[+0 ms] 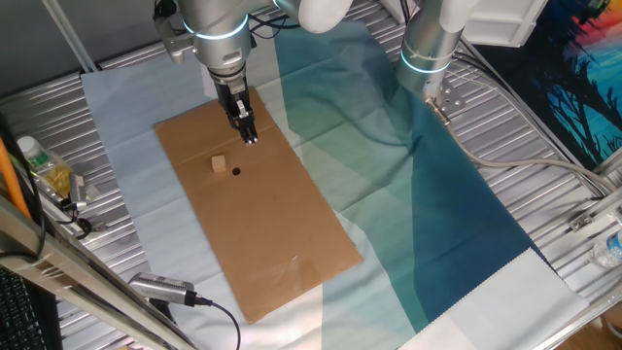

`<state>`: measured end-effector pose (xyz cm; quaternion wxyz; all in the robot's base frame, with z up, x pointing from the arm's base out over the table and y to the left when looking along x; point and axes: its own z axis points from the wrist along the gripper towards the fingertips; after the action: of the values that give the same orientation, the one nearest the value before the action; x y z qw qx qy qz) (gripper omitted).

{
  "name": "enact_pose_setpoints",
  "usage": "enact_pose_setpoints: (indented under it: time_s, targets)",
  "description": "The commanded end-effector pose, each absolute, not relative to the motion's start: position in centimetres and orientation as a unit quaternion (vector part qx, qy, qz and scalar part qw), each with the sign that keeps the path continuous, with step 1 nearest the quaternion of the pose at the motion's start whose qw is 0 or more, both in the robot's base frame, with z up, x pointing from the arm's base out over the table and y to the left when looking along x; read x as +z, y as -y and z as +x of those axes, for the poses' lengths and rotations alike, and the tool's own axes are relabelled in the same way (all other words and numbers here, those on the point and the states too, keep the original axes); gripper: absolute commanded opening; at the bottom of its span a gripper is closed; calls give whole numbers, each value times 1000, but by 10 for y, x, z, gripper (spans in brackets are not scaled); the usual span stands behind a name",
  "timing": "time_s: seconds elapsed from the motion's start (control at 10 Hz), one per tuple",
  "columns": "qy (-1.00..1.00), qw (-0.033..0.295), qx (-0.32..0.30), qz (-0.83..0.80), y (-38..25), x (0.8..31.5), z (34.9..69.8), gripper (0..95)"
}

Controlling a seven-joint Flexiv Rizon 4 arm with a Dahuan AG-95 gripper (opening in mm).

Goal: Hold a small block with the gripper and sweep it from left to right on the table

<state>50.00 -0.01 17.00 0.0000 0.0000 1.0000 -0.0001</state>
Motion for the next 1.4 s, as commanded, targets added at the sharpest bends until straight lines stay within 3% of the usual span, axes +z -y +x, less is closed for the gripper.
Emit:
enact_pose_setpoints:
  time_s: [0.1, 1.4]
  targets:
    - [-980, 13, 1, -200, 0, 170, 500, 0]
    - [-980, 11, -3, -201, 0, 170, 500, 0]
